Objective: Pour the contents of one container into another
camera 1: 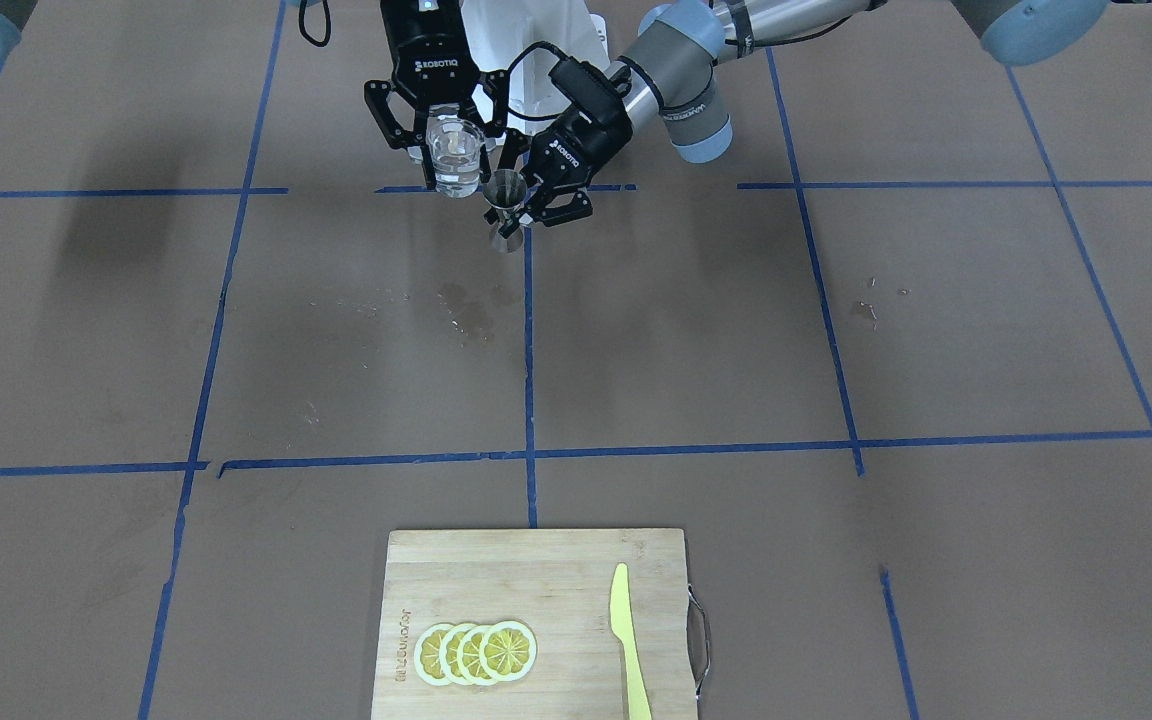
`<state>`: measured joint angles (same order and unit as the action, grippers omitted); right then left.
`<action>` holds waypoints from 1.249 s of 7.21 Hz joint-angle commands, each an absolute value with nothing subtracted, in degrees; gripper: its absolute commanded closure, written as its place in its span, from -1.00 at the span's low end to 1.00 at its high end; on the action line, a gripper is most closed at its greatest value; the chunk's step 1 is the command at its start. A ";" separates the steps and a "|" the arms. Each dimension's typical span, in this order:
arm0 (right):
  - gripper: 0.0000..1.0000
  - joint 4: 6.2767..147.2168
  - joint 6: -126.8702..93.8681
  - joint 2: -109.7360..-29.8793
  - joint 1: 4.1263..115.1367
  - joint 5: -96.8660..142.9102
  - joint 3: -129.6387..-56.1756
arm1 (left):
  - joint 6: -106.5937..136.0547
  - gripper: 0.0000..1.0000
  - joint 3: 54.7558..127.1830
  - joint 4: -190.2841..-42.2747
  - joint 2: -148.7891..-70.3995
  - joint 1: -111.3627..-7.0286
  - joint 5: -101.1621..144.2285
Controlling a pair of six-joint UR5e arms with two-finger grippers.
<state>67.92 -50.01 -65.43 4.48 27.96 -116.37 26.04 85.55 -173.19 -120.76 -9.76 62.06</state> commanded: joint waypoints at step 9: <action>1.00 74.44 -45.45 -65.04 7.03 28.21 -116.63 | 17.75 1.00 85.08 -173.76 -120.59 -10.02 55.55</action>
